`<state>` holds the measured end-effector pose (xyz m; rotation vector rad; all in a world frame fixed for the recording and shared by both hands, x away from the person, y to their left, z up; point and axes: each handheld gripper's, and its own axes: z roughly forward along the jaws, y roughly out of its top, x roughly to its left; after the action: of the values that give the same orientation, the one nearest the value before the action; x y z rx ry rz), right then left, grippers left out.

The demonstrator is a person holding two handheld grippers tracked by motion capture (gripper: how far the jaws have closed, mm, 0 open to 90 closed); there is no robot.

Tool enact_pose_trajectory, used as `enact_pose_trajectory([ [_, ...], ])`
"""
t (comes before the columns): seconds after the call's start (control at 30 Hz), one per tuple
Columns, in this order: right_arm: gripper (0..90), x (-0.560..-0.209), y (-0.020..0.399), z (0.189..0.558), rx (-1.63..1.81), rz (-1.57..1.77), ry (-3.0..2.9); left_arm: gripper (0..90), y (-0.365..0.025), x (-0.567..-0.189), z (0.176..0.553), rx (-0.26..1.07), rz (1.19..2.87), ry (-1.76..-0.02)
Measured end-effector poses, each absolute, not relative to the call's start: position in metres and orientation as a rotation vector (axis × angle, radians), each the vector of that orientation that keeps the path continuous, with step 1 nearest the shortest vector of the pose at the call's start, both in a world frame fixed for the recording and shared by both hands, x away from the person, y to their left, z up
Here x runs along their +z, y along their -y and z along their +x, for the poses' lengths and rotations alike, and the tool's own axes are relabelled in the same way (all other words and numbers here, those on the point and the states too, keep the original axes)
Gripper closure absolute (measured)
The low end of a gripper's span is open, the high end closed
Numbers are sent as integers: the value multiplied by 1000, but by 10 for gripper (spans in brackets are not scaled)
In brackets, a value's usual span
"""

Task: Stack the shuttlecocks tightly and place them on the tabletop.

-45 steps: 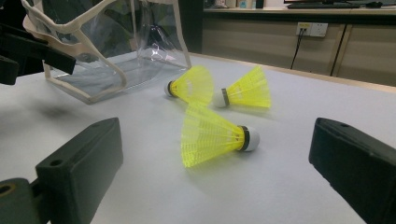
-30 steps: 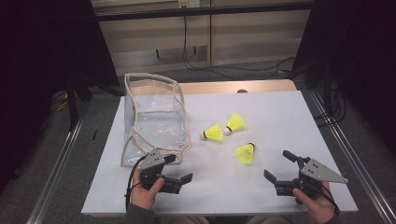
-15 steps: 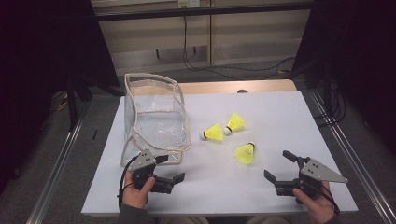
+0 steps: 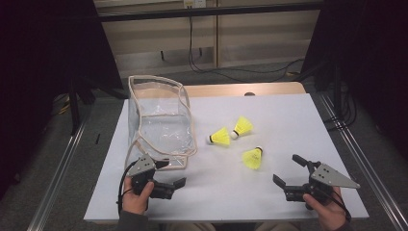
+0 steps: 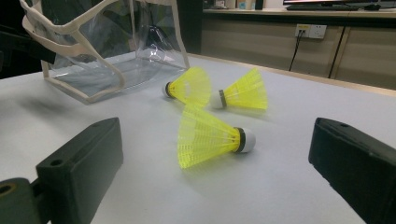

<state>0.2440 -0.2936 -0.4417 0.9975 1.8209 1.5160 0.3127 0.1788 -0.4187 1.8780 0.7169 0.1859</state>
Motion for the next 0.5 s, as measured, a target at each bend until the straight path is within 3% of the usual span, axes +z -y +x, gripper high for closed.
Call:
enact_pose_trajectory([
  [0.5, 25, -441, 294, 245, 1522, 998, -1822, 39, -190, -423, 316, 190, 1884, -737],
])
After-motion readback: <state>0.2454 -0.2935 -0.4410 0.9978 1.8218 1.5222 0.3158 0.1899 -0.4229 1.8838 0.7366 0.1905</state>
